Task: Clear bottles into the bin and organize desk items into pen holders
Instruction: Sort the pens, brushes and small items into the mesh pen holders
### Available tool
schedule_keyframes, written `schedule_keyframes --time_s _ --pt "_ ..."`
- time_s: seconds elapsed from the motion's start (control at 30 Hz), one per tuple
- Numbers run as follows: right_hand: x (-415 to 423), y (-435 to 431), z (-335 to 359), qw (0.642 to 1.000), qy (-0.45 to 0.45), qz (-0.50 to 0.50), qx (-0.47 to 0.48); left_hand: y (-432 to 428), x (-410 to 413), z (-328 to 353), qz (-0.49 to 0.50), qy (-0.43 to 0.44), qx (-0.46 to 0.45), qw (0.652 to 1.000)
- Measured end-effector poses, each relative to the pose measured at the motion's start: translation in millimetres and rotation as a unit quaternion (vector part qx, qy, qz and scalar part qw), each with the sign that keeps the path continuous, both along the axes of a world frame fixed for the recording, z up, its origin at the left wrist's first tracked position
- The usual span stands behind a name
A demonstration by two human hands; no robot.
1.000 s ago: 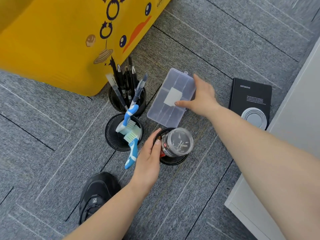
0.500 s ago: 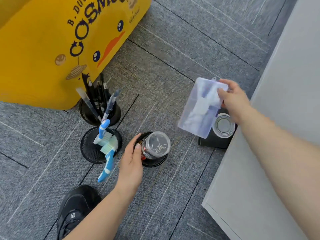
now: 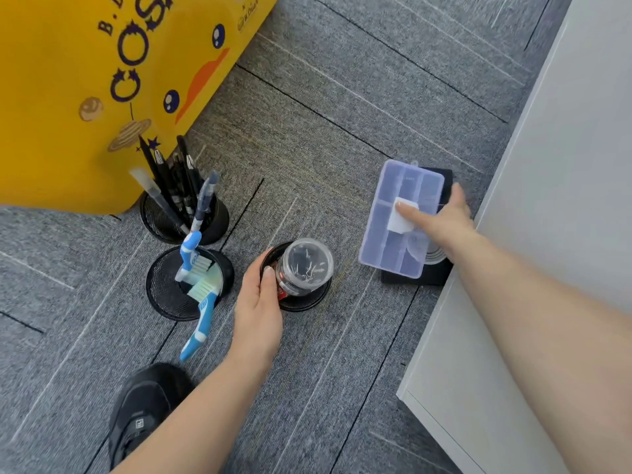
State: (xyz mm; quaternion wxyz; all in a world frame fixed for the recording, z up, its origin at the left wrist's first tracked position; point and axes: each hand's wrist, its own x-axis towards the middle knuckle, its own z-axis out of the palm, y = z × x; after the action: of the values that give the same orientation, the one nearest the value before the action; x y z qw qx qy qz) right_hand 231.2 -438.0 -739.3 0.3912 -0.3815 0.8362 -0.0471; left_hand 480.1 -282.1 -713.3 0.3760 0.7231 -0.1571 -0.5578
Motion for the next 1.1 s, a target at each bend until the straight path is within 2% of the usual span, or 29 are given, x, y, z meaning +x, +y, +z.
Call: schedule_keyframes --time_s 0.13,0.33,0.47,0.57,0.67,0.8,0.9,1.0,1.1 --pt "43.8 33.7 4.6 0.999 -0.034 0.017 -0.024 -1.4 1.5 -2.8 0.060 -0.005 0.010 0.998" --pt "83.7 68.1 2.9 0.995 -0.036 0.087 -0.033 2.2 6.2 2.2 0.079 -0.037 0.009 0.996" --pt "91.7 66.9 7.4 0.994 -0.027 0.097 -0.038 15.0 12.5 12.9 0.021 -0.037 0.020 0.999" --pt "111.2 53.4 19.2 0.982 0.041 0.138 -0.127 39.2 17.6 22.6 -0.043 -0.057 0.026 0.997" --pt "141.5 33.8 38.5 0.963 -0.046 0.181 -0.197 68.8 34.5 15.7 -0.001 -0.054 0.075 0.996" --pt "187.8 7.0 62.1 0.938 -0.177 0.272 -0.119 77.1 73.6 14.9 0.097 -0.058 0.125 0.986" --pt "219.5 0.3 70.5 0.910 -0.166 0.379 -0.016 56.2 109.2 22.6 0.175 0.028 0.097 0.979" --pt "242.8 0.4 68.4 0.883 -0.093 0.459 0.026 41.3 130.2 26.6 0.115 0.085 0.099 0.985" --pt "255.1 4.3 64.1 0.878 -0.088 0.470 0.040 30.9 131.6 24.5 0.043 0.064 0.137 0.988"
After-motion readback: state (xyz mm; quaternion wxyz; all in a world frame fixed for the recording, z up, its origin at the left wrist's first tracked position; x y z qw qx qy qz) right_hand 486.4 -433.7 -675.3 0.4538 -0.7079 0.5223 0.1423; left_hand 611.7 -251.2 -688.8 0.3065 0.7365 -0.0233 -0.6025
